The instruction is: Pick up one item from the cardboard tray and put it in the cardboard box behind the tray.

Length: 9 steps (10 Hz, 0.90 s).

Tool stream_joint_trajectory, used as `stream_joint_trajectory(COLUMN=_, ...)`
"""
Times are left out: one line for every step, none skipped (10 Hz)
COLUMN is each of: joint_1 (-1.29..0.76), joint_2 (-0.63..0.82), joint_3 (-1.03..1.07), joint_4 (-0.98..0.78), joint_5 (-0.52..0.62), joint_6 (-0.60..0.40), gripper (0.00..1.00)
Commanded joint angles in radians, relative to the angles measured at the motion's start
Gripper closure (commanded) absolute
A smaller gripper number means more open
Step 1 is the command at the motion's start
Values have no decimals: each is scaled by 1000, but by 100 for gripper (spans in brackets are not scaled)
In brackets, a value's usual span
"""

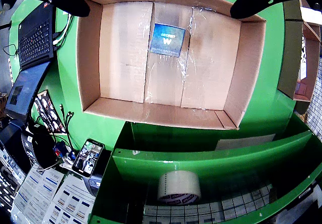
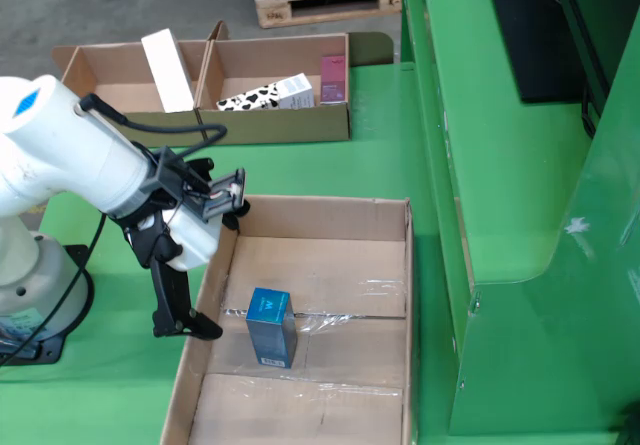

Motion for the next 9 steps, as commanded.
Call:
stream_joint_trajectory(joint_1=26, joint_2=27, joint_3=-40, joint_4=46, joint_5=-5, joint_6=3, gripper=0)
stream_joint_trajectory(joint_1=38, joint_2=20, joint_3=-58, joint_4=60, joint_5=-12, joint_6=12, gripper=0)
stream_joint_trajectory(joint_1=51, joint_2=3, joint_3=-71, joint_4=76, joint_5=-22, joint_6=29, gripper=0)
stream_joint_trajectory(joint_1=60, joint_2=1, joint_3=-88, joint_4=87, joint_5=-25, joint_6=35, gripper=0)
stream_joint_trajectory(joint_1=71, joint_2=5, joint_3=-109, joint_4=98, joint_5=-31, joint_6=41, gripper=0)
stream_joint_trajectory(joint_1=79, joint_2=13, joint_3=-133, joint_4=112, joint_5=-38, joint_6=48, gripper=0)
stream_joint_trajectory(joint_1=83, joint_2=16, joint_3=-166, joint_4=142, joint_5=-38, joint_6=52, gripper=0)
stream_joint_trajectory(joint_1=84, joint_2=5, joint_3=-175, joint_4=161, joint_5=-37, joint_6=51, gripper=0)
stream_joint_trajectory(joint_1=84, joint_2=5, joint_3=-175, joint_4=161, joint_5=-37, joint_6=51, gripper=0)
